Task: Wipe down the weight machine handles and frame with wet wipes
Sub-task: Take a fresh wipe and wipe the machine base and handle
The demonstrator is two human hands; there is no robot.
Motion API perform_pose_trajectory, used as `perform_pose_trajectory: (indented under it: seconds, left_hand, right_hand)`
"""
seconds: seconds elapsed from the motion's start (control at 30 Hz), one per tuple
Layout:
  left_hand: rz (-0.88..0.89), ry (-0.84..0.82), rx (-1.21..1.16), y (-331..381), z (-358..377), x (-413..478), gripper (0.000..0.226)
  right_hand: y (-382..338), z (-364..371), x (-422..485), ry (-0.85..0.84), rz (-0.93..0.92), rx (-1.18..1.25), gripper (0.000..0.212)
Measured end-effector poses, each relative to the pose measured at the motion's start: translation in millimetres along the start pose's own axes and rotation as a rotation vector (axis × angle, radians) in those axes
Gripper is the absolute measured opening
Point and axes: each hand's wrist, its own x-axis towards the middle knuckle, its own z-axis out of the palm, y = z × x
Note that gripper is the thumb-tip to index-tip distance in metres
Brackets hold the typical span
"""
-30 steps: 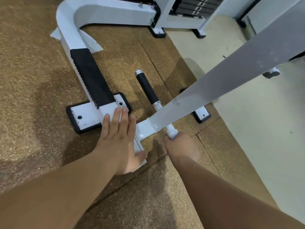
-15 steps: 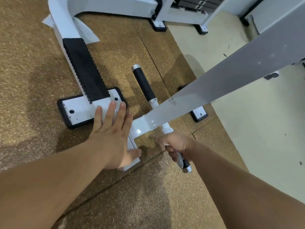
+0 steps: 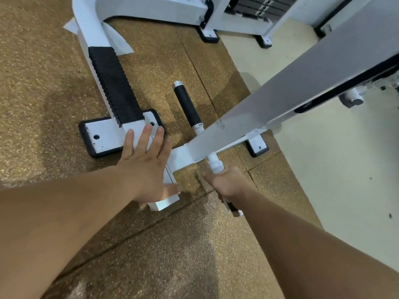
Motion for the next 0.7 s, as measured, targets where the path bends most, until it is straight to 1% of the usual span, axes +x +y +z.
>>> perform_pose_trajectory:
  seconds: [0.1,0.2,0.27,0.37,0.43,0.53,0.6,0.67,0.7]
  left_hand:
    - [0.010,0.003,-0.015,-4.2,1.8,1.2,0.121]
    - [0.023,-0.005,-0.015,-6.2,0.4,-0.2,0.121]
    - [0.028,-0.002,-0.009,-6.6,-0.3,-0.2,0.120]
    - [0.032,-0.008,0.006,-6.7,-0.8,1.0,0.121]
    - [0.035,-0.014,0.009,-5.9,-1.3,0.7,0.121]
    - [0.032,-0.020,0.014,-5.0,-0.8,0.3,0.121]
    - [0.027,-0.025,0.014,-5.2,-3.4,-1.6,0.121]
    - [0.037,-0.030,0.006,-2.6,-8.4,-5.0,0.121]
    - [0.043,-0.024,-0.007,-1.2,-8.5,-6.6,0.119]
  right_hand:
    - [10.8,-0.4,1.4,0.013,-0.017,0.006,0.032]
    - [28.0,-0.4,-1.8,0.041,-0.025,-0.027,0.031]
    - [39.0,-0.3,-4.4,0.072,-0.073,-0.109,0.033]
    - [40.1,2.8,-10.1,0.164,-0.082,-0.324,0.042]
    - [33.2,4.4,-15.9,0.215,-0.086,-0.398,0.050]
    - [16.7,10.3,-22.3,0.276,-0.179,-0.490,0.055]
    - [4.8,14.9,-17.3,0.259,-0.159,-0.532,0.056]
    - [0.9,14.3,-11.2,0.216,-0.124,-0.508,0.053]
    - [1.2,12.3,-10.3,0.201,-0.144,-0.492,0.052]
